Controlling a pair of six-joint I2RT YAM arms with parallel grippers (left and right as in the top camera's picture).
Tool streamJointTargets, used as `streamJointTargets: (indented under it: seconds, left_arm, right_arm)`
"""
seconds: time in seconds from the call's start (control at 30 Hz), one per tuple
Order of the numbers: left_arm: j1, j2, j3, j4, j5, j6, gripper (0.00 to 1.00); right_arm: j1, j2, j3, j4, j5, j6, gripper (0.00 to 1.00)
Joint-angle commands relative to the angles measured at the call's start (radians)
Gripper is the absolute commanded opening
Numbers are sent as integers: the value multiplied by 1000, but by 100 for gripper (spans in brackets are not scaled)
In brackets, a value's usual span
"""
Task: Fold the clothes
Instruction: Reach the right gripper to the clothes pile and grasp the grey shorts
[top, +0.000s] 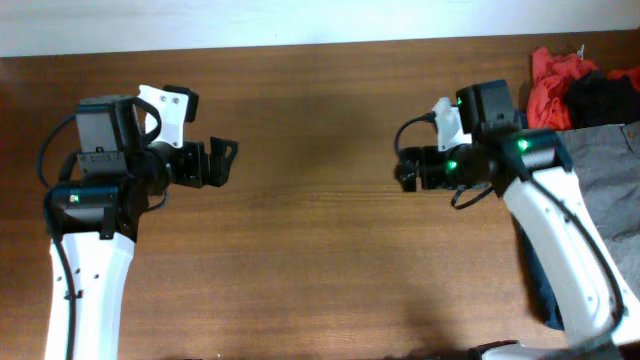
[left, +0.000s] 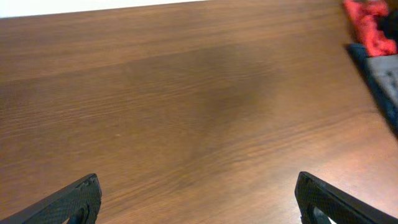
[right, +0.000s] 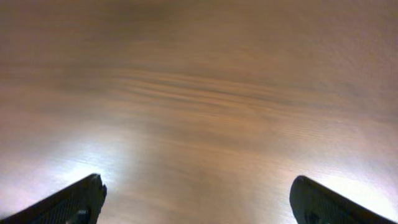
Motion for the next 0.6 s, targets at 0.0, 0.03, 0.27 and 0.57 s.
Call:
streamJointTargets:
  seconds: [0.0,0.03,0.27,0.57]
  left_arm:
    - [5,-4,30,-2,94,-11,99]
    - [5,-5,31,0,120,-11,99]
    - [5,10,31,21,137,-12,99]
    - [5,66,31,17,137,-47,99]
  right_arm:
    - [-145,75,84,-30,194,142,99]
    - [-224,116,107,-31,195,155,99]
    - [-471,323,129,156,194,188,94]
    - [-470,543,129,243,310,117,89]
